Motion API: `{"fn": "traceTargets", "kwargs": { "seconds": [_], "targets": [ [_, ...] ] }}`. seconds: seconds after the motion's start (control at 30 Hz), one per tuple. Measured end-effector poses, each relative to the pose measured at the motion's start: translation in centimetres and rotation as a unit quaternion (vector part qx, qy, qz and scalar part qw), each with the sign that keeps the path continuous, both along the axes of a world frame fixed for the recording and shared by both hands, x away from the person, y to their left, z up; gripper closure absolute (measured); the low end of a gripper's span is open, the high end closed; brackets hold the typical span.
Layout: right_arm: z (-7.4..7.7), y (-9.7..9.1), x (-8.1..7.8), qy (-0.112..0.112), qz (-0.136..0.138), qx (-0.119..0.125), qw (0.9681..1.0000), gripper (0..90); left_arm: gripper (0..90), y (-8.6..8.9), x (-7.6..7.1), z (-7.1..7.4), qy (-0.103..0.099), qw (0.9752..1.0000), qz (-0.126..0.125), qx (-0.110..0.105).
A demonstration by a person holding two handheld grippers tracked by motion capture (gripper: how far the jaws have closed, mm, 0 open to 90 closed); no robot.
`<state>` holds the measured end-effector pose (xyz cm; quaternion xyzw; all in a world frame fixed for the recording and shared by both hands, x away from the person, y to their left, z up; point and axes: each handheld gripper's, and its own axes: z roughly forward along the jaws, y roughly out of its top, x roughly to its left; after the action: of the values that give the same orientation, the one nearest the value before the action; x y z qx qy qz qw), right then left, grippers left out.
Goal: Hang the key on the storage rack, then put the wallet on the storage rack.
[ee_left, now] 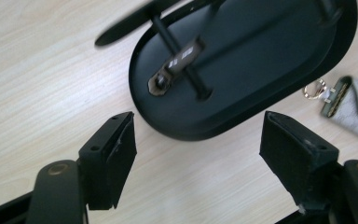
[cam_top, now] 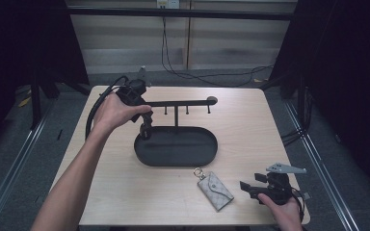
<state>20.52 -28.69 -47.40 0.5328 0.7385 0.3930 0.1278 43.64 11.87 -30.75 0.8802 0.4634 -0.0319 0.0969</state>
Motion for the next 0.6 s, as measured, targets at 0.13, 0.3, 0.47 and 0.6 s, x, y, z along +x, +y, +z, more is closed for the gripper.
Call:
{"fn": "traceTargets", "kwargs": {
  "seconds": [0.13, 0.3, 0.47, 0.6],
  "targets": [
    [0.0, 0.1, 0.0, 0.001, 0.000, -0.003, 1.0000, 25.0, 23.4, 0.6, -0.8, 0.3, -0.017, 0.9998, -0.003, -0.012],
    [0.0, 0.1, 0.0, 0.001, -0.001, -0.003, 1.0000, 25.0, 19.9, 1.3, -1.5, 0.6, -0.031, 0.9990, -0.014, -0.029],
    [-0.1, 0.1, 0.1, 0.004, 0.000, -0.004, 1.0000, 25.0, 18.3, 1.9, -2.0, 0.1, -0.028, 0.9989, -0.028, -0.023],
    [0.0, 0.1, 0.1, 0.002, 0.000, -0.002, 1.0000, 25.0, 17.4, 2.5, -2.6, -0.2, -0.036, 0.9973, -0.043, -0.047]
  ]
}}
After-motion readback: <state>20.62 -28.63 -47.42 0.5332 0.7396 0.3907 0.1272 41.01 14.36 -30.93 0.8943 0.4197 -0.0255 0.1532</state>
